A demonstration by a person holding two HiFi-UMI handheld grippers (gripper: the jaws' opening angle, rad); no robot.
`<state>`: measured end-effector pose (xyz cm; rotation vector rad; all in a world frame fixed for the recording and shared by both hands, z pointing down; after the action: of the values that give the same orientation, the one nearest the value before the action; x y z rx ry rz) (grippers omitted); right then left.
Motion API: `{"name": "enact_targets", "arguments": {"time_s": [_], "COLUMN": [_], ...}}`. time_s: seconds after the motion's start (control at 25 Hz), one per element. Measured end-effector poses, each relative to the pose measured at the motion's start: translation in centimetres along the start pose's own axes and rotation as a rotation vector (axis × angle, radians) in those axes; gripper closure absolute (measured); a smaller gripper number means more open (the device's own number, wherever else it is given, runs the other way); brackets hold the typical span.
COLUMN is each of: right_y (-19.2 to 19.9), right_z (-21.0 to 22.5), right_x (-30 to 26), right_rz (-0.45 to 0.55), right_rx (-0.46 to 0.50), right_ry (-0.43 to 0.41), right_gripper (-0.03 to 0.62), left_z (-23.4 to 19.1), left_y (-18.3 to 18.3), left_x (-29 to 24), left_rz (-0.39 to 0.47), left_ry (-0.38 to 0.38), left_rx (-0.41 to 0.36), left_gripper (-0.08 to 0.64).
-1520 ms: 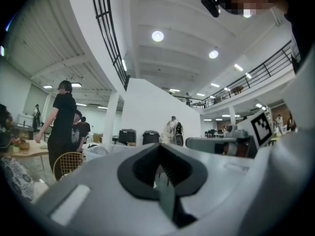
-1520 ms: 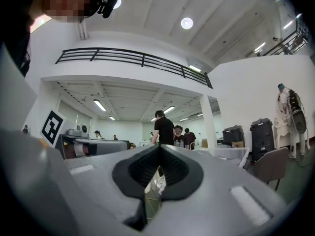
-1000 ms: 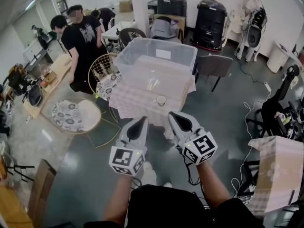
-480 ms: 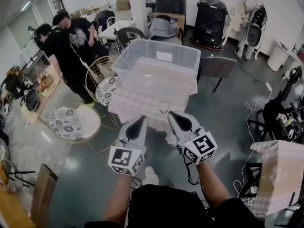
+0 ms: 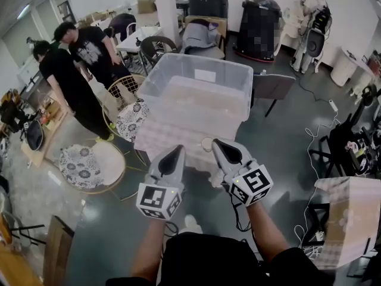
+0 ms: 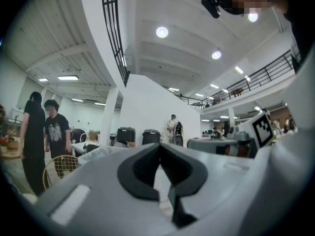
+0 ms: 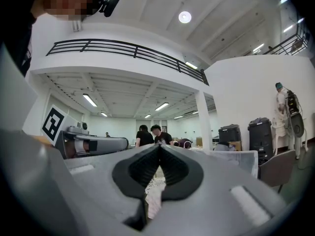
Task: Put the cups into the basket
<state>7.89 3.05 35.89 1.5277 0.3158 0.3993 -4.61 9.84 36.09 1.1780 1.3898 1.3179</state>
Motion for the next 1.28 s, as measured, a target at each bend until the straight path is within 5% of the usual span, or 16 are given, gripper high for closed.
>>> {"name": "enact_targets", "arguments": {"time_s": [0.64,1.28], "right_y": [0.5,0.6], "right_z": [-0.2,1.2], "right_x": [-6.8,-9.2], "right_rz": [-0.018,-0.029], "right_rx": [0.014,0.033], "right_ry": [0.084,0.101], "right_gripper": [0.591,0.591], "left_z": [-7.5,-9.5], "left_y": [-0.2,0.4], "left_x": [-2.0,-4.0], "left_rz": [0.001,-0.003], "left_ry": [0.064,0.076], "left_rx": [0.020,0.044], "left_gripper": [0.555,0.555]}}
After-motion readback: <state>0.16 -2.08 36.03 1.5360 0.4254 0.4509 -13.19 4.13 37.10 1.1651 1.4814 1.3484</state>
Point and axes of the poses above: the fingertips, and each gripper's own axes: x backward along the fingers, z to its right, y out of its underside, the point moved 4 cm from there along x, backward along the fingers, and after that the axes turned 1 degree about x, right-handed, at the moved point
